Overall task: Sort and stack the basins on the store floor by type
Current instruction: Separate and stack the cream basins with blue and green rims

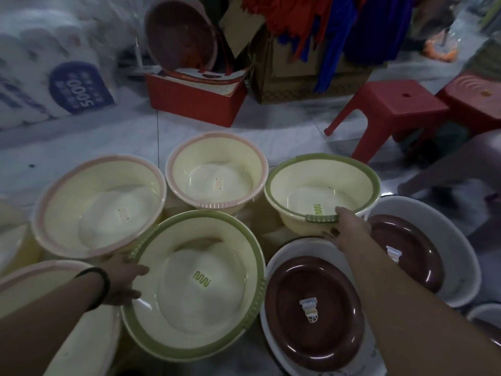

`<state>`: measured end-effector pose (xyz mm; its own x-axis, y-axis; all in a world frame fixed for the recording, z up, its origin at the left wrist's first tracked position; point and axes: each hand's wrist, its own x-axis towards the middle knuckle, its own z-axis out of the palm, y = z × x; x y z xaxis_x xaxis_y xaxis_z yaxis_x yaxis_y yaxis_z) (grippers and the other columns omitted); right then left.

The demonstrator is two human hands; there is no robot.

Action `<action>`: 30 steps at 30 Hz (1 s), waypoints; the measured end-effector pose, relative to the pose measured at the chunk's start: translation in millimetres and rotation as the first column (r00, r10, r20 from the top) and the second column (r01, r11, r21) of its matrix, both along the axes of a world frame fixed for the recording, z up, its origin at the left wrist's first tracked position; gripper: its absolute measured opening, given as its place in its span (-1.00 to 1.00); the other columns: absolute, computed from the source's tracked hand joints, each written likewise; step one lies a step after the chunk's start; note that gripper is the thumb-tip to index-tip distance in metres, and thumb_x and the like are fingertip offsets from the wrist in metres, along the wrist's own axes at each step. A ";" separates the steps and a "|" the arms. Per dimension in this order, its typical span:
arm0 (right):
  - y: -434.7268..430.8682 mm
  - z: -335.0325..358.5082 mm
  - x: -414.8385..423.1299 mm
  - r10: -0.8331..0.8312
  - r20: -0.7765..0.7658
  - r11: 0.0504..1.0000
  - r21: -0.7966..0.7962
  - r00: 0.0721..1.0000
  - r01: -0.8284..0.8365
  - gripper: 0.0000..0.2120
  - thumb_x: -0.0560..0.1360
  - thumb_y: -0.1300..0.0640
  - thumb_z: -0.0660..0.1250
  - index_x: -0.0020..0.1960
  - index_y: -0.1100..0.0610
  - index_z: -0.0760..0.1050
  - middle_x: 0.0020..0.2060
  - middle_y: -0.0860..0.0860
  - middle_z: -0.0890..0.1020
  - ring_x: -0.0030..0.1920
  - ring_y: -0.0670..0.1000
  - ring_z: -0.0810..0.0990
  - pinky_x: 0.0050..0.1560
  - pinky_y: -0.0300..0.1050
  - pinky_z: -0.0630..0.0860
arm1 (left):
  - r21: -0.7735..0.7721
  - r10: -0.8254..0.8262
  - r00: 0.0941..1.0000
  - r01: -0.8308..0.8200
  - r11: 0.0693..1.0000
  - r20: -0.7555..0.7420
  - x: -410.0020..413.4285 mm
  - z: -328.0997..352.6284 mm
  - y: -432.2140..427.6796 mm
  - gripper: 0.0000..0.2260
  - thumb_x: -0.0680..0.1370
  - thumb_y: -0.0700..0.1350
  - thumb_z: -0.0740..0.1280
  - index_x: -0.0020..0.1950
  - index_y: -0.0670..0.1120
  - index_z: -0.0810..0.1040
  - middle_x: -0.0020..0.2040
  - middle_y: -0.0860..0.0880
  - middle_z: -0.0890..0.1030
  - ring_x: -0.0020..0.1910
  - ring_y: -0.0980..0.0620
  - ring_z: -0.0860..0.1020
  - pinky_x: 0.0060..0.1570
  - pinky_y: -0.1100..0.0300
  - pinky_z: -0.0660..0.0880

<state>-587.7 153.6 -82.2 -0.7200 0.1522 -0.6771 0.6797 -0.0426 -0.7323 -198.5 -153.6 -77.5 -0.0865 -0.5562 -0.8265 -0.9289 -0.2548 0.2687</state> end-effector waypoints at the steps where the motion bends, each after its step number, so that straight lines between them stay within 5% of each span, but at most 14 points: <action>1: -0.3 4.8 1.9 0.003 -0.027 0.998 0.060 1.000 -0.001 -0.63 0.47 0.18 0.53 0.18 0.10 0.44 0.05 0.16 0.63 -0.06 0.18 0.66 -0.02 0.34 0.71 | 0.026 -0.002 1.000 0.001 1.000 0.017 2.6 1.4 0.8 -0.66 0.58 -0.10 0.48 0.31 -0.11 0.50 0.11 -0.25 0.60 -0.18 -0.26 0.70 -0.31 -0.02 0.69; 6: 20.8 43.3 11.5 0.149 -0.210 0.909 0.414 0.966 -0.050 -0.69 0.47 0.16 0.43 0.20 0.21 0.63 0.10 0.07 0.69 -0.04 0.12 0.65 -0.07 -0.10 0.58 | 0.226 -0.144 0.986 0.121 0.967 0.085 22.2 13.8 5.2 -0.72 0.61 -0.01 0.42 0.27 -0.08 0.52 0.20 -0.17 0.61 0.02 -0.23 0.73 0.16 -0.12 0.61; 11: 54.0 109.2 10.1 0.185 -0.401 0.880 0.475 0.897 0.031 -0.44 0.27 -0.01 0.39 0.25 0.12 0.60 0.06 0.08 0.67 0.07 0.17 0.69 0.12 0.19 0.68 | 0.235 -0.296 0.954 0.280 0.931 0.038 26.9 55.0 8.1 -0.72 0.62 0.01 0.39 0.29 -0.06 0.58 0.23 -0.05 0.65 0.05 -0.13 0.71 0.23 -0.08 0.60; 14: 57.5 149.9 22.0 0.313 -0.490 0.872 0.487 0.814 -0.042 -0.56 0.35 0.07 0.42 0.23 -0.02 0.51 0.13 0.10 0.61 0.15 0.18 0.64 0.14 0.23 0.67 | 0.092 -0.326 0.945 0.324 0.942 0.006 26.0 98.1 0.5 -0.71 0.64 -0.02 0.33 0.31 -0.11 0.57 0.17 -0.05 0.67 -0.02 -0.10 0.68 0.23 -0.10 0.60; 16: 50.3 167.9 33.9 0.404 -0.508 0.862 0.490 0.760 -0.130 -0.57 0.42 0.11 0.44 0.28 -0.01 0.55 0.11 0.10 0.62 0.12 0.22 0.66 0.08 0.28 0.68 | -0.018 -0.279 0.954 0.279 0.960 -0.106 22.4 129.1 -3.0 -0.75 0.66 -0.03 0.30 0.28 -0.11 0.57 0.15 -0.08 0.68 -0.07 -0.13 0.68 0.19 -0.12 0.60; 18: 39.8 181.9 55.9 0.490 -0.498 0.848 0.464 0.716 -0.257 -0.66 0.57 0.21 0.41 0.34 0.17 0.59 0.05 0.15 0.63 0.05 0.19 0.65 -0.02 0.11 0.66 | -0.092 -0.232 0.944 0.216 0.972 -0.235 26.6 161.9 0.1 -0.72 0.69 0.06 0.26 0.30 -0.07 0.52 0.24 -0.09 0.64 0.02 -0.18 0.70 0.19 -0.14 0.61; 22: 19.3 190.3 113.1 0.631 -0.469 0.770 0.478 0.618 -0.423 -0.88 0.62 0.26 0.36 0.11 0.27 0.63 -0.21 0.15 0.59 -0.22 0.12 0.58 -0.47 -0.18 0.54 | -0.075 -0.131 0.907 0.110 0.991 -0.400 41.5 203.0 10.5 -0.52 0.64 0.36 0.09 0.34 0.04 0.42 0.26 -0.08 0.57 0.08 -0.24 0.69 0.03 -0.10 0.65; 24: 12.6 178.2 139.6 0.692 -0.445 0.717 0.514 0.569 -0.471 -0.88 0.63 0.24 0.35 0.03 0.27 0.64 -0.29 0.13 0.56 -0.30 0.12 0.54 -0.45 -0.20 0.48 | -0.037 -0.014 0.865 -0.005 0.999 -0.502 47.4 202.3 18.4 -0.44 0.63 0.40 0.07 0.31 -0.02 0.45 0.19 -0.11 0.61 0.04 -0.27 0.70 -0.03 -0.13 0.67; 26: 6.9 158.4 164.8 0.748 -0.423 0.662 0.531 0.511 -0.529 -0.85 0.64 0.17 0.33 -0.04 0.16 0.64 -0.31 0.13 0.60 -0.31 0.22 0.59 -0.44 -0.15 0.53 | -0.065 0.036 0.810 -0.090 0.994 -0.585 51.9 192.0 31.8 -0.50 0.68 0.23 0.15 0.27 -0.17 0.56 -0.03 -0.12 0.71 -0.10 -0.22 0.70 -0.13 -0.11 0.68; 28: 4.6 136.7 184.8 0.761 -0.407 0.646 0.550 0.506 -0.529 -0.83 0.65 0.11 0.31 0.07 0.12 0.67 -0.18 0.17 0.70 -0.14 0.28 0.68 -0.18 0.08 0.63 | -0.119 0.061 0.766 -0.177 0.977 -0.640 59.2 177.9 45.4 -0.62 0.72 0.08 0.17 0.18 -0.18 0.63 -0.24 -0.10 0.72 -0.26 -0.17 0.66 -0.27 -0.03 0.65; 30: 4.9 116.8 193.1 0.744 -0.410 0.661 0.566 0.528 -0.493 -0.80 0.66 0.12 0.31 0.14 0.17 0.66 -0.07 0.20 0.72 -0.02 0.26 0.68 0.02 0.11 0.60 | -0.045 0.214 0.694 -0.335 0.941 -0.688 64.7 166.9 50.0 -0.50 0.72 0.22 0.04 0.10 -0.09 0.64 -0.16 -0.12 0.74 -0.23 -0.17 0.67 -0.27 -0.01 0.63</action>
<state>-394.6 158.5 34.6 -0.9236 -0.3691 -0.1038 -0.1263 0.5484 -0.8266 -133.8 -103.6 89.5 -0.4012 -0.7581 -0.5142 -0.3875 -0.3681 0.8452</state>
